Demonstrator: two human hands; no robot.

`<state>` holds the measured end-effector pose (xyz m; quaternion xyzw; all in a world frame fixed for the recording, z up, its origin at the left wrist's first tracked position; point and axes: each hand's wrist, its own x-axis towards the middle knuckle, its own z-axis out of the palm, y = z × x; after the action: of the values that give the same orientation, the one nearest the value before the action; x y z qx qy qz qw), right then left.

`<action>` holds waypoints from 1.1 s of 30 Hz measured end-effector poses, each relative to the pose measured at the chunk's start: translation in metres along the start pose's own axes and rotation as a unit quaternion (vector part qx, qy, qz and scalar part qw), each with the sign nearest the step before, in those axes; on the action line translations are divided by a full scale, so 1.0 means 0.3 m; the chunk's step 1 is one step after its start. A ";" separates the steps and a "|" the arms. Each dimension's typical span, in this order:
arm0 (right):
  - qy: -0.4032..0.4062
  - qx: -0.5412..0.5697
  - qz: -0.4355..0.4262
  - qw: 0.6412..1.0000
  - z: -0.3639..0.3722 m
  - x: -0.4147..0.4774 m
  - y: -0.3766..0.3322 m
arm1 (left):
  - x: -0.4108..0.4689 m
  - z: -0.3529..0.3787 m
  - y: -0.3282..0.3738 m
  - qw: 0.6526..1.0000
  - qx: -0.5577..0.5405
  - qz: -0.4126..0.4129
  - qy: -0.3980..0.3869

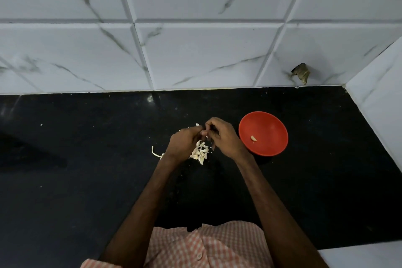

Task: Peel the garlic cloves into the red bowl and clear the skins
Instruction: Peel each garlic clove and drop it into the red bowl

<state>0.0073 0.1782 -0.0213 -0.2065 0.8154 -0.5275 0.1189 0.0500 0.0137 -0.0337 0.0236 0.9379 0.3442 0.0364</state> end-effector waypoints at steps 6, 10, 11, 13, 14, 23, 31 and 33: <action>0.053 0.001 -0.026 0.998 0.002 -0.003 0.006 | -0.003 0.010 0.026 0.999 -0.031 -0.018 0.013; 0.111 -0.020 -0.058 0.992 0.001 -0.006 0.009 | 0.000 0.002 0.017 0.998 -0.044 -0.012 0.040; 0.119 -0.025 -0.066 0.990 -0.001 -0.004 0.009 | -0.001 0.000 0.015 0.998 -0.039 -0.009 0.042; 0.115 -0.031 -0.076 0.990 -0.004 0.002 0.009 | -0.002 -0.001 0.015 0.999 -0.018 0.002 0.043; 0.108 -0.033 -0.079 0.990 -0.004 0.004 0.008 | -0.002 0.001 0.016 0.999 -0.006 0.006 0.044; 0.011 -0.088 -0.052 0.995 -0.015 0.019 0.006 | -0.003 -0.003 0.010 0.996 0.080 0.018 0.041; -0.012 -0.105 -0.040 0.994 -0.013 0.022 -0.006 | -0.003 0.004 0.015 0.996 0.063 0.012 0.054; -0.001 -0.100 -0.046 0.994 -0.009 0.016 -0.004 | -0.003 0.007 0.019 0.997 0.045 0.010 0.057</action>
<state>0.0022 0.1778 -0.0191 -0.2555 0.8534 -0.4482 0.0745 0.0510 0.0194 -0.0316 0.0153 0.9527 0.3028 -0.0221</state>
